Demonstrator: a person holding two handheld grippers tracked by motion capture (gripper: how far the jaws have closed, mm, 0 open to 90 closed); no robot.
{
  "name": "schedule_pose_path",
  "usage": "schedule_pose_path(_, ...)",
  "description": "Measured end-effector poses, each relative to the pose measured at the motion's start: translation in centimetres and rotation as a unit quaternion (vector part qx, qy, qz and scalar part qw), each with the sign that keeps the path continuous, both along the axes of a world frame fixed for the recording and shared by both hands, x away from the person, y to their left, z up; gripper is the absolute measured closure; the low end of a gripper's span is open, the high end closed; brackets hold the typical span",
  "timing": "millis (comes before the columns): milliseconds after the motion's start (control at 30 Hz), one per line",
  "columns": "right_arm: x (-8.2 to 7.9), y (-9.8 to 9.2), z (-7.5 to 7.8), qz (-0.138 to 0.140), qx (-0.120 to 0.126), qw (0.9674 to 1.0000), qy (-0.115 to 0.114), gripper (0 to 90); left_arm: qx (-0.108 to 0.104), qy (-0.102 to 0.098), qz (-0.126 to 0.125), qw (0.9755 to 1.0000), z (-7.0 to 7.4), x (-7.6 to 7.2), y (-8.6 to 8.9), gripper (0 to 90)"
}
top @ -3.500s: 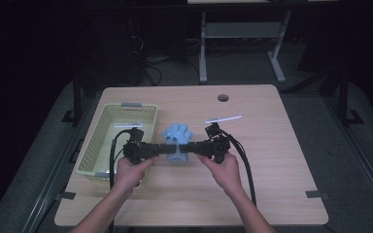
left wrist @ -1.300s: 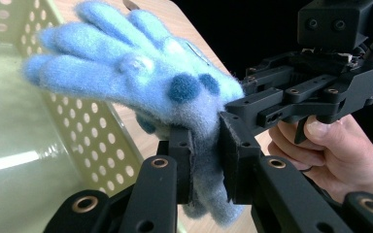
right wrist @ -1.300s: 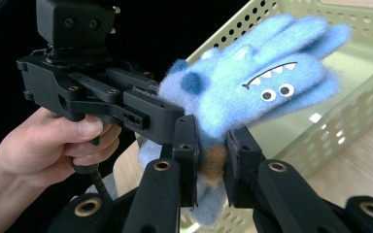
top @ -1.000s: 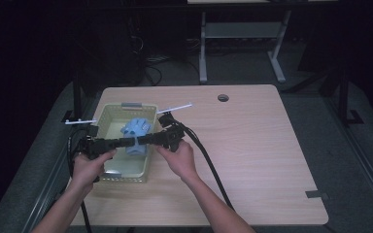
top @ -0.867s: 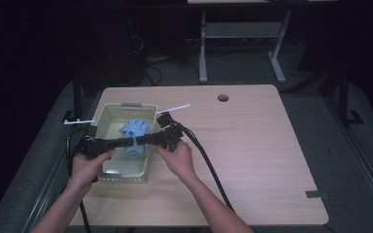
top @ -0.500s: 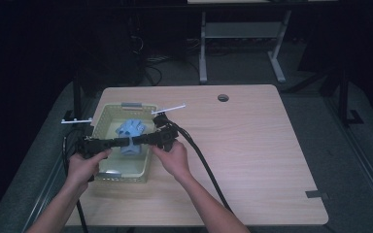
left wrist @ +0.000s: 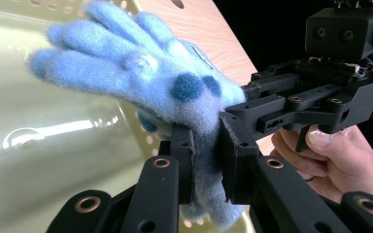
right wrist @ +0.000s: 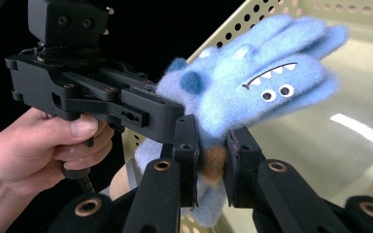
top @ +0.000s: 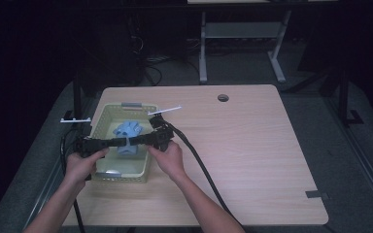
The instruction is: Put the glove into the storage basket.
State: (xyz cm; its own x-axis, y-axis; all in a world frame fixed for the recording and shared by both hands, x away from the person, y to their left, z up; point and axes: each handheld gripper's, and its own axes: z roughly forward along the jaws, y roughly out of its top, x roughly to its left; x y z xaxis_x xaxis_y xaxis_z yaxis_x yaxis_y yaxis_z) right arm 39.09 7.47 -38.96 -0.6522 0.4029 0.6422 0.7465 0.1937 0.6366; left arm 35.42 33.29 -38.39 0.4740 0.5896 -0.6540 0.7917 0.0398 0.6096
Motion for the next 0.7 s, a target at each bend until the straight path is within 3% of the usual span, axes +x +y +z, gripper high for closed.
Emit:
schedule_pose_path(300,0.5,0.8,-0.7,-0.002,-0.008,0.9999,0.008,77.7,0.018,0.014,0.008,0.9997,-0.3,0.3,0.4,78.2)
schedule_pose_path(700,0.7,2.2,-1.2,-0.001,-0.024,0.9997,0.007,77.6,0.039,0.015,0.010,0.9991,-0.7,0.6,1.1,78.9)
